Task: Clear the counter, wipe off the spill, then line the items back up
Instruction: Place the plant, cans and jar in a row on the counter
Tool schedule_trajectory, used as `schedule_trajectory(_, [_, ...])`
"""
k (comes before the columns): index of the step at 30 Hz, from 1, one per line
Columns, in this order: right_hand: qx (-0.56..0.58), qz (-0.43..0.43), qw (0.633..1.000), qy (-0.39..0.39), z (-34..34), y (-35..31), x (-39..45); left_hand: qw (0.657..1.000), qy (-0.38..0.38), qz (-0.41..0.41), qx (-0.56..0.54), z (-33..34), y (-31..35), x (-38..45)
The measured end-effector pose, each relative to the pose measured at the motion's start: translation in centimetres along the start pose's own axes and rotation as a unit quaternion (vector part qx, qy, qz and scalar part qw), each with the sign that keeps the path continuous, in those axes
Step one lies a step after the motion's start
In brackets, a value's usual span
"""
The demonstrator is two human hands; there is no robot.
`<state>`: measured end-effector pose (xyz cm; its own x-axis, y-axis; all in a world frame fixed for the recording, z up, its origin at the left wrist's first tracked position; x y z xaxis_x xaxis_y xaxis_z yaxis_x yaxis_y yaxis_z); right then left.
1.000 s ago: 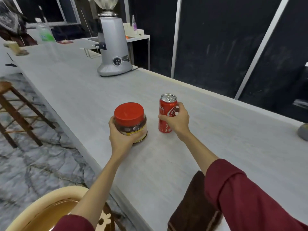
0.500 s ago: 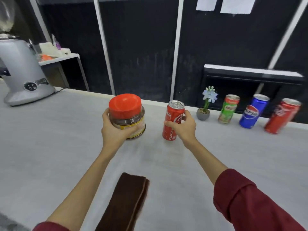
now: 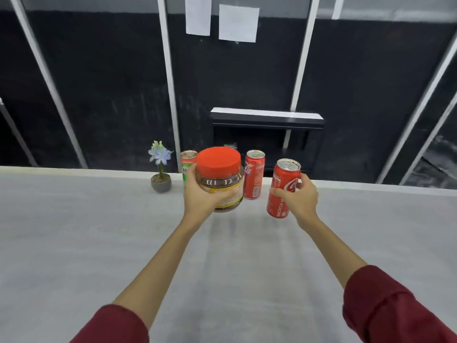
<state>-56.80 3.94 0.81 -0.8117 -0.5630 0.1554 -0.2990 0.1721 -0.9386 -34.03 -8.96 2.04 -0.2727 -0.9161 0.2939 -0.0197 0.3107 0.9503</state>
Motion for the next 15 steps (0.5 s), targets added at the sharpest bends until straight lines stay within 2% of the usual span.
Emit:
schedule_trajectory(7, [-0.005,0.036,0.998,0.044,-7.3,5.3,6.0,0.998,-0.06,-0.009,-0.008,14.2,-0.5,0.7])
schedule_trajectory(15, [-0.019,0.034,0.999,0.031,-8.3,7.8,12.0,0.997,-0.066,-0.03,0.015,20.9,-3.3,3.7])
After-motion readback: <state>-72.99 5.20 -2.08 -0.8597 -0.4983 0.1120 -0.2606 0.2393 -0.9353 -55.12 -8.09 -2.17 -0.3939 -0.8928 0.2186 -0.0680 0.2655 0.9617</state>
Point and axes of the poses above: each hand's wrist, its own x-axis towards the middle knuckle, its own z-axis out of the palm, y = z × x, the point moved 9 cm from there along x, towards the middle knuckle, and after that the axes turned 1 degree about -z, right-handed, at the moved point
